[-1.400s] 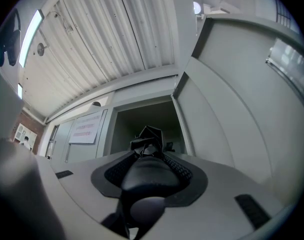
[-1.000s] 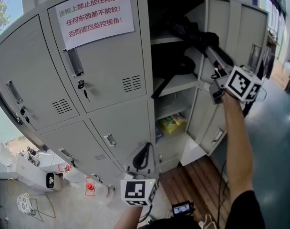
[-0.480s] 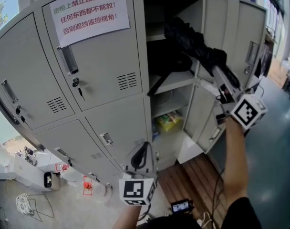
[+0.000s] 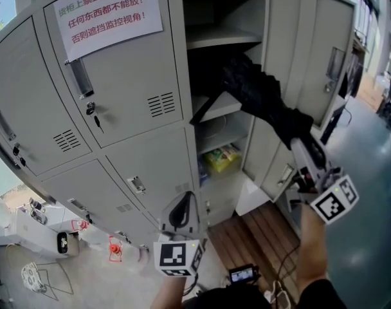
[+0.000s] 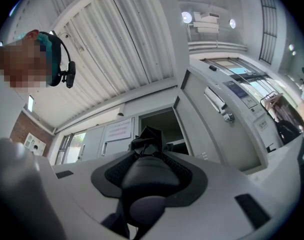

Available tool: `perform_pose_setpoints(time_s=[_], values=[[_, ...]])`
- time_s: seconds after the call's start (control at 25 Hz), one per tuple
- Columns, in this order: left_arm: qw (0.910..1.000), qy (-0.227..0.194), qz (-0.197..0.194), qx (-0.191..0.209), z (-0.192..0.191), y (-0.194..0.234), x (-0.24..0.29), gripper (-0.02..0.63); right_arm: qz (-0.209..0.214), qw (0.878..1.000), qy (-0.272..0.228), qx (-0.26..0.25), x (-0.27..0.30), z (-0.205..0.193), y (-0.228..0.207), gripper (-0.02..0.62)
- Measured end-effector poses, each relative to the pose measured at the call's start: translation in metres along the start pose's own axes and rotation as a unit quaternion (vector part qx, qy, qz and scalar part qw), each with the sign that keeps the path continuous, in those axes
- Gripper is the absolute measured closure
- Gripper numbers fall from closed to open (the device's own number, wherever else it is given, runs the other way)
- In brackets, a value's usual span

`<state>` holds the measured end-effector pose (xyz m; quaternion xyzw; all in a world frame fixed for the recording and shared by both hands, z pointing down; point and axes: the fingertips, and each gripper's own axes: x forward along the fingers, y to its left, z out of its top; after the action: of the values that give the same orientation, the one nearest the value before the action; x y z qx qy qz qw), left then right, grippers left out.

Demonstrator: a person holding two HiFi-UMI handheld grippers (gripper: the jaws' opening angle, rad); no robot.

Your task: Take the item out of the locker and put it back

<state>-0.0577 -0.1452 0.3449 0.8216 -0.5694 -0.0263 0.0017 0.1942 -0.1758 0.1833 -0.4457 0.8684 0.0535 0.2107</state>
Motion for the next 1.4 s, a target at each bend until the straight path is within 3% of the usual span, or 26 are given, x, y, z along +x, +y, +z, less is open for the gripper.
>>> perform_pose_setpoints(time_s=[0.16, 0.44, 0.6, 1.4], values=[[1.0000, 0.000, -0.002, -0.008, -0.002, -0.005, 0.001, 0.614, -0.006, 1.000, 0.014, -0.014, -0.032, -0.020, 0.006, 0.430], [0.9999, 0.003, -0.001, -0.012, -0.009, -0.013, 0.004, 0.614, -0.018, 0.999, 0.034, 0.011, -0.077, -0.067, 0.009, 0.430], [0.9999, 0.005, -0.008, 0.007, -0.019, -0.014, 0.006, 0.614, -0.018, 0.998, 0.050, 0.024, -0.096, -0.092, 0.010, 0.430], [0.9996, 0.016, 0.014, 0.018, -0.034, -0.026, 0.008, 0.614, -0.051, 0.981, 0.184, 0.020, -0.130, -0.243, -0.020, 0.430]])
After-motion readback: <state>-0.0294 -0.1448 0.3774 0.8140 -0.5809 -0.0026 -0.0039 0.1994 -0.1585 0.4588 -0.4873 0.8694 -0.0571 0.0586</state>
